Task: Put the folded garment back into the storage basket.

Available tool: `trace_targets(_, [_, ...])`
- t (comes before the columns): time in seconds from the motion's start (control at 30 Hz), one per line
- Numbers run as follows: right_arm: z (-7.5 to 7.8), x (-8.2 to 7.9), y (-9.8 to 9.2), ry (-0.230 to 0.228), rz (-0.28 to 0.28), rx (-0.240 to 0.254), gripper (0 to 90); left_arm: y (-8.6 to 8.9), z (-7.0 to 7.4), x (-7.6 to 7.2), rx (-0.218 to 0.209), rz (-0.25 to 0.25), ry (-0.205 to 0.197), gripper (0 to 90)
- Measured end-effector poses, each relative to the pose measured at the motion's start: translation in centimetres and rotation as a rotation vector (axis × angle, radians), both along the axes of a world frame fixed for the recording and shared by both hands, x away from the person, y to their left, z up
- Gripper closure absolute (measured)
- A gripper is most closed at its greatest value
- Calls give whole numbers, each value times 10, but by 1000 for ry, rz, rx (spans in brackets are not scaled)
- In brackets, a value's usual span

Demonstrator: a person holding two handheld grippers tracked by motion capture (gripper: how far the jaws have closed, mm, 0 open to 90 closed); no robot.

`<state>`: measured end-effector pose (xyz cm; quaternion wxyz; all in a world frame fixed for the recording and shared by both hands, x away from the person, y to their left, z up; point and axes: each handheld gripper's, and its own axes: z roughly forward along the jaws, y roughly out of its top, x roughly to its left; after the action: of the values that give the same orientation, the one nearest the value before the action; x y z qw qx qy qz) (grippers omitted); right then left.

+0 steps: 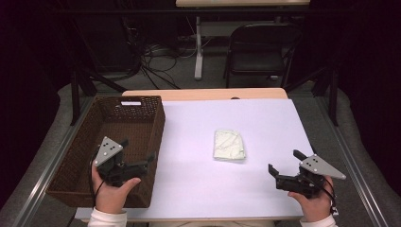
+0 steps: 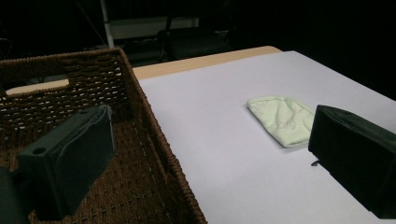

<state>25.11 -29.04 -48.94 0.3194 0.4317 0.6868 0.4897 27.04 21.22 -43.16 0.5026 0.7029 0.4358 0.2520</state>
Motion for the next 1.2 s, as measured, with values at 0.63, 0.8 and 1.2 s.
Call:
trace_targets(0.63, [3,7,13,-9,-9,-1,0,-23,-2,-3,8,-24,58,4])
trace_targets(0.8, [3,5,18,-19,25,-17,5,-27,-1,-5,10,-24,59,4])
trace_targets(1.2, [6,4,23,-28,8,-12,11,-39,4,2,11,-38,75,4])
